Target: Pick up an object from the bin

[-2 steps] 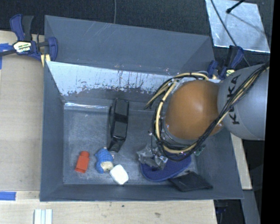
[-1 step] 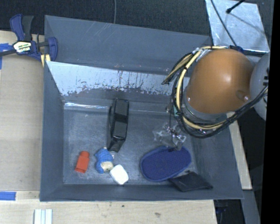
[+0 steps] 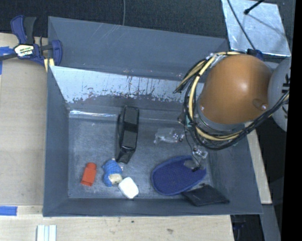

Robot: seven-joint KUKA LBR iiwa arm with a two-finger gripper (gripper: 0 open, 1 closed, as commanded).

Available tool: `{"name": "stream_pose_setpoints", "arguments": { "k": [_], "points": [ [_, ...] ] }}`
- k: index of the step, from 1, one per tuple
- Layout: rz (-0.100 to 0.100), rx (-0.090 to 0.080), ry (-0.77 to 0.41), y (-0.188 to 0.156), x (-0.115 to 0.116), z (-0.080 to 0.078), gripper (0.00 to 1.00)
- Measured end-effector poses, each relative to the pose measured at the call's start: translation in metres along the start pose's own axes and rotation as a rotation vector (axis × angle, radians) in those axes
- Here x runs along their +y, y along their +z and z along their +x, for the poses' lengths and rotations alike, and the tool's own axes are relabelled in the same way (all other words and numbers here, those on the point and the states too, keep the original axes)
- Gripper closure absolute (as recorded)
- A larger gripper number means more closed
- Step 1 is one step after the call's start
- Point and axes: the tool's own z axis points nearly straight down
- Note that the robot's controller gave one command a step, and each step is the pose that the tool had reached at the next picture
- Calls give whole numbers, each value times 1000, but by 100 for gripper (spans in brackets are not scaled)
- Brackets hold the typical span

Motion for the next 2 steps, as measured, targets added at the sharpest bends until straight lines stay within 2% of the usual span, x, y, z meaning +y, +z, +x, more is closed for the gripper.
{"name": "stream_pose_setpoints", "arguments": {
  "k": [1, 2],
  "points": [
    [-7, 6, -66, 65, 20, 45, 0],
    [0, -4, -120, 123, -1, 56, 0]
  ]
}}
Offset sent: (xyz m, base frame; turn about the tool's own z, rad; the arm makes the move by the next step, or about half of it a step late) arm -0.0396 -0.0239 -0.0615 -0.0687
